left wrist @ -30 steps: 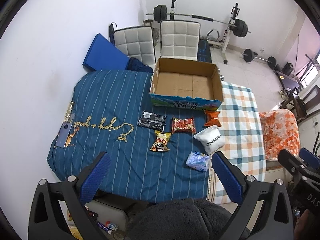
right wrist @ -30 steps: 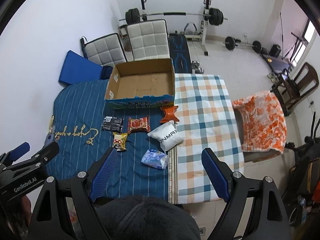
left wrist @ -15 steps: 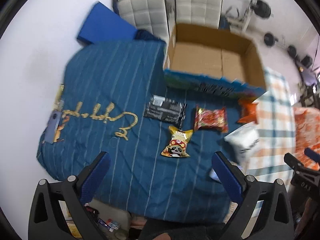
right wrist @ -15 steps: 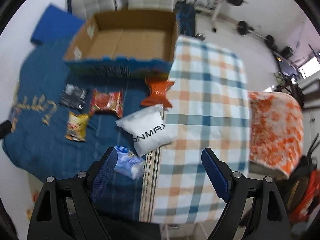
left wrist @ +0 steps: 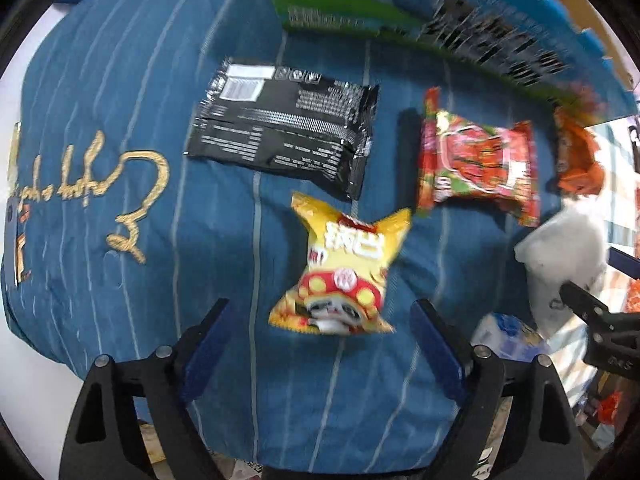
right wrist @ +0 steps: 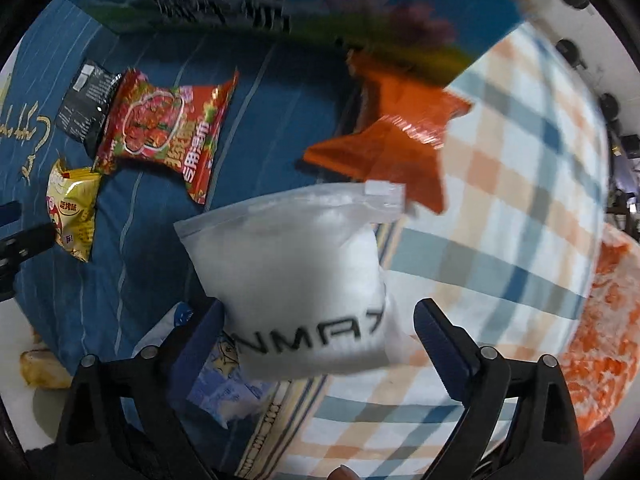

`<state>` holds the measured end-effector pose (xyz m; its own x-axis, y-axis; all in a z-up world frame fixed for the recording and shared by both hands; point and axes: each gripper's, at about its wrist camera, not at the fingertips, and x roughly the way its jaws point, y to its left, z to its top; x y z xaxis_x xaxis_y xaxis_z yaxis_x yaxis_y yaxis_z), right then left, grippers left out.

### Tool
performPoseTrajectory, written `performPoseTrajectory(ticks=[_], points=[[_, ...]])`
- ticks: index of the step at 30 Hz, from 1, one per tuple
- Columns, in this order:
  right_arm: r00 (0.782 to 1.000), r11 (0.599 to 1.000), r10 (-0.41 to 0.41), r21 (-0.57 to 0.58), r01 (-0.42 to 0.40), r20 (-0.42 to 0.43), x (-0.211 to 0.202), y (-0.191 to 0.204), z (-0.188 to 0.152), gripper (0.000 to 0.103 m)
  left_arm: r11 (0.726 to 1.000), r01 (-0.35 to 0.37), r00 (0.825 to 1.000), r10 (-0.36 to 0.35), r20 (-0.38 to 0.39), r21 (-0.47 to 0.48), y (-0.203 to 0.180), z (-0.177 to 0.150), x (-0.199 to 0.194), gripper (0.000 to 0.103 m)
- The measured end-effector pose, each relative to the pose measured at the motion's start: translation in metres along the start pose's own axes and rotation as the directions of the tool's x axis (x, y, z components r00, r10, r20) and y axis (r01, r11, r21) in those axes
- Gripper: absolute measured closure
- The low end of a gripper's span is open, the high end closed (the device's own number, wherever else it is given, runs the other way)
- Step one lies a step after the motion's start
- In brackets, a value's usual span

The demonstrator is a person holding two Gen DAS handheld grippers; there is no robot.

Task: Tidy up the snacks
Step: 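Grasp the white NMAX pouch with the right tool while the left tool grasps the yellow panda bag, then carry both bags into the cardboard box and open both tools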

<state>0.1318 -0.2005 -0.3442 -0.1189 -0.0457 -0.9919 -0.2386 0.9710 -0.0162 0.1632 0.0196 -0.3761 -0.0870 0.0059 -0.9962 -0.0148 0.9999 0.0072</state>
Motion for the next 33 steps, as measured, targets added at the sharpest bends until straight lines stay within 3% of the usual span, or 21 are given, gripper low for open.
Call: performPoseTrajectory(ticks=[4, 6, 7, 9, 11, 14, 19, 23, 26, 33], points=[[0.997, 0.998, 0.056, 0.022, -0.055, -0.043, 0.015, -0.005, 0.009, 0.005, 1.0, -0.001, 1.0, 0.001, -0.03, 0.017, -0.003, 0.009, 0.025, 0.017], [0.997, 0.999, 0.044, 0.016, -0.043, -0.056, 0.022, -0.004, 0.01, 0.005, 1.0, 0.017, 0.999, -0.017, -0.039, 0.012, -0.003, 0.011, 0.034, 0.03], [0.997, 0.999, 0.042, 0.013, -0.041, -0.063, 0.026, -0.005, 0.01, 0.005, 0.999, 0.039, 0.998, -0.038, -0.048, 0.008, -0.004, 0.011, 0.038, 0.042], [0.997, 0.999, 0.042, 0.015, -0.041, -0.059, 0.03, -0.007, 0.009, 0.006, 0.999, 0.046, 0.997, -0.045, -0.063, 0.009, -0.006, 0.01, 0.045, 0.051], [0.997, 0.998, 0.05, 0.051, -0.047, -0.06, 0.034, -0.014, 0.006, 0.014, 0.998, 0.057, 0.996, -0.056, -0.066, 0.01, -0.008, 0.009, 0.052, 0.059], [0.989, 0.972, 0.105, 0.219, -0.081, -0.101, 0.037, -0.033, -0.003, 0.024, 0.999, 0.047, 0.998, -0.047, -0.04, 0.005, -0.01, 0.005, 0.06, 0.061], [0.978, 0.894, 0.19, 0.427, -0.138, -0.082, 0.047, -0.06, -0.022, 0.02, 0.998, 0.014, 1.0, -0.013, -0.017, 0.054, -0.019, -0.018, 0.048, 0.061], [0.983, 0.898, 0.162, 0.426, -0.112, -0.085, 0.066, -0.063, -0.03, 0.018, 0.997, 0.002, 1.0, 0.0, -0.024, 0.076, -0.025, -0.021, 0.06, 0.061], [0.989, 0.899, 0.134, 0.429, -0.092, -0.068, 0.069, -0.064, -0.037, 0.025, 0.998, 0.003, 1.0, -0.002, -0.011, 0.068, -0.024, -0.02, 0.061, 0.062], [0.996, 0.892, 0.092, 0.445, -0.081, -0.005, 0.052, -0.052, -0.066, 0.033, 0.995, -0.043, 0.995, 0.036, 0.088, 0.087, -0.03, -0.041, 0.007, 0.063]])
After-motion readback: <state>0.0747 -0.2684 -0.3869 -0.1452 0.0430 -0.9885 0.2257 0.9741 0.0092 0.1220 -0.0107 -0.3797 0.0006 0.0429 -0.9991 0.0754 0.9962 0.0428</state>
